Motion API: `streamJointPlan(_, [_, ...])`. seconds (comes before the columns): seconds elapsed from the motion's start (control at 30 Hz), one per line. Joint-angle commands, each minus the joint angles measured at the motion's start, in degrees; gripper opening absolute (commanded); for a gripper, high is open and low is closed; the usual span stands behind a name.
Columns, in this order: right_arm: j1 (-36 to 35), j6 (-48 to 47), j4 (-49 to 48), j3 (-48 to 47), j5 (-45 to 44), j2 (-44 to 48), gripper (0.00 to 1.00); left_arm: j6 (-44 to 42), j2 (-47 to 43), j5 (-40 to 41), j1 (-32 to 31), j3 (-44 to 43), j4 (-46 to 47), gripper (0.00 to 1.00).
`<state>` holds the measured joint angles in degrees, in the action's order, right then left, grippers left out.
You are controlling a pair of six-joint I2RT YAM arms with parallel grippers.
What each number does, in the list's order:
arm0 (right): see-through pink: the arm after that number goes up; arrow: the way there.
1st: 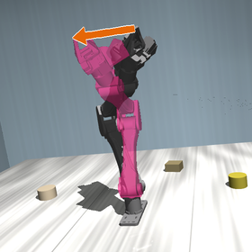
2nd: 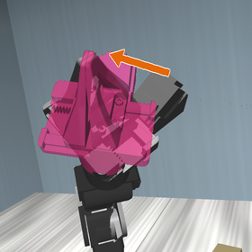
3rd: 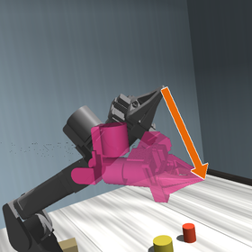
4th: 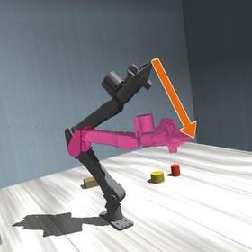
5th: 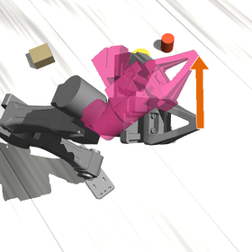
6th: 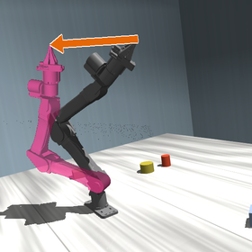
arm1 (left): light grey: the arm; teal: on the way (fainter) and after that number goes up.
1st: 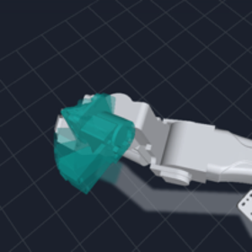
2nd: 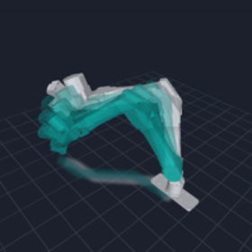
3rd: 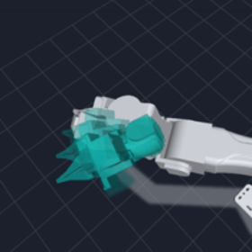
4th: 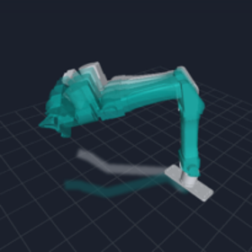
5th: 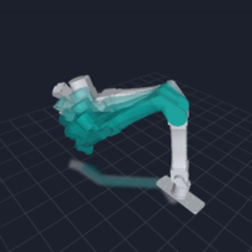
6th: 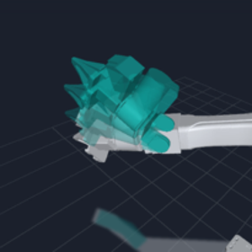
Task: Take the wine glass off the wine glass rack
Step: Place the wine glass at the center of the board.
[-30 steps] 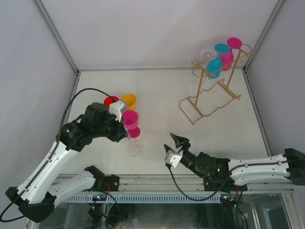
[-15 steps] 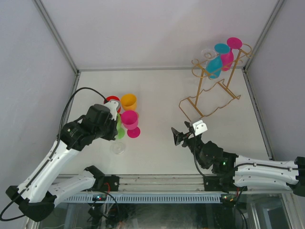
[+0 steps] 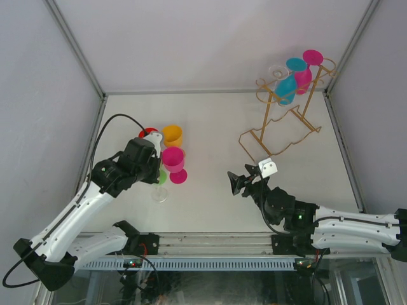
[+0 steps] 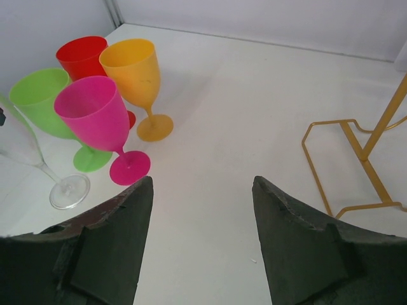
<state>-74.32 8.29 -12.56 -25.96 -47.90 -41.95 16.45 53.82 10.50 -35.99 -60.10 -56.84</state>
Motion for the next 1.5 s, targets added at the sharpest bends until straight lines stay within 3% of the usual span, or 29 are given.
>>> streamJointPlan(0.0, [0.1,1.7,0.5,-2.4,-0.4,0.4,0.63,0.7,0.4,3.7,-0.2,1.6,2.0,0.0])
streamJointPlan(0.77, [0.1,0.6,2.6,-3.7,-2.0,-0.1,0.62,-0.5,2.9,1.1,-0.2,-4.4,-4.9,0.08])
streamJointPlan(0.97, [0.1,0.1,3.2,-3.8,-1.6,0.3,0.62,0.1,3.7,1.4,-0.2,-4.9,-5.0,0.19])
streamJointPlan(1.1, [0.1,0.0,3.1,-3.7,-1.6,0.9,0.62,0.3,1.9,2.0,-0.2,-6.1,-4.0,0.43])
streamJointPlan(1.47, [0.1,-1.2,6.0,-6.7,-1.6,2.1,0.62,0.1,1.0,3.2,-0.1,-10.3,-5.1,0.63])
